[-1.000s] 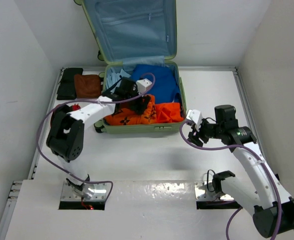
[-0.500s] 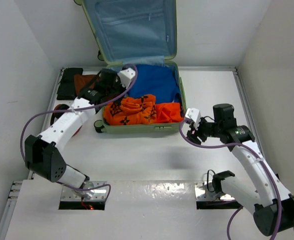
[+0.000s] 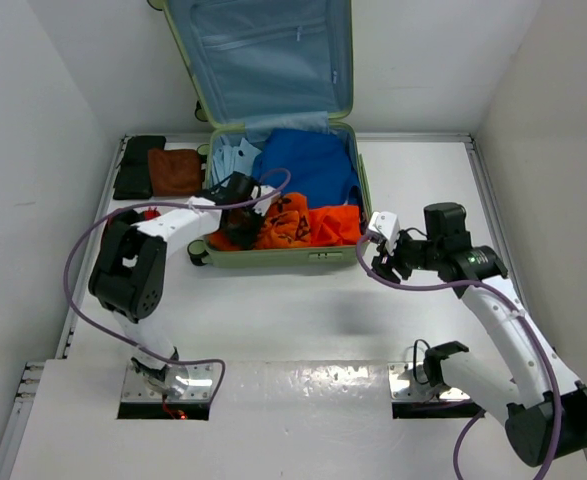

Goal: Pack the luggage

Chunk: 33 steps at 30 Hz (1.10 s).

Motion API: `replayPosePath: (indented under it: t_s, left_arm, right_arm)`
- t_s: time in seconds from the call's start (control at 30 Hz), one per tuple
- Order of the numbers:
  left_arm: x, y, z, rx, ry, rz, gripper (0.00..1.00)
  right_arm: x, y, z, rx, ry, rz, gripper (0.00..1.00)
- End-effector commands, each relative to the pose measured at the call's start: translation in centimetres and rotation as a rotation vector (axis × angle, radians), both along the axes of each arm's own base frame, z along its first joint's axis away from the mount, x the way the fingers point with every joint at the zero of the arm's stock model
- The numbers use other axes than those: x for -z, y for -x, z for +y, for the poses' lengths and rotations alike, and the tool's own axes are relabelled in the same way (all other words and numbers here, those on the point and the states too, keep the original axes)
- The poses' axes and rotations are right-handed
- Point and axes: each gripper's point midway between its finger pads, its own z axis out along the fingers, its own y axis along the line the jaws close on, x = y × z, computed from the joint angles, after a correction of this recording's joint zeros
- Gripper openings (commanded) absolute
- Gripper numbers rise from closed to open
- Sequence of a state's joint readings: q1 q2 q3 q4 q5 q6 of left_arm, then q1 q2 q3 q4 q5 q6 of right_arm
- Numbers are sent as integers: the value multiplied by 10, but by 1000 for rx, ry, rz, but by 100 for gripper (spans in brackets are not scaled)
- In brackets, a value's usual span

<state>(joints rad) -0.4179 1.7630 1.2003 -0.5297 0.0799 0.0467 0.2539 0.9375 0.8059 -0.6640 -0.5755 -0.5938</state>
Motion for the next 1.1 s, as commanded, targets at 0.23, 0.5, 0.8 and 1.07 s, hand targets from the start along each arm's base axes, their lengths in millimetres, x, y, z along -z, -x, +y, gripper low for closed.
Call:
replayPosePath:
  t_s: [0.23, 0.5, 0.8, 1.07]
  left_arm:
    - [-141, -9, -32, 123, 258, -266, 54]
    - [-153, 10, -46, 184, 275, -243, 50]
    - [-74, 17, -69, 184, 178, -106, 28]
    - [-9, -4, -70, 121, 128, 11, 39]
  right_arm:
    - [-14, 5, 0, -16, -8, -58, 60]
    - [-13, 3, 2, -10, -17, -57, 60]
    - [-8, -3, 3, -8, -7, -33, 60]
    - [-15, -7, 4, -18, 1, -40, 60]
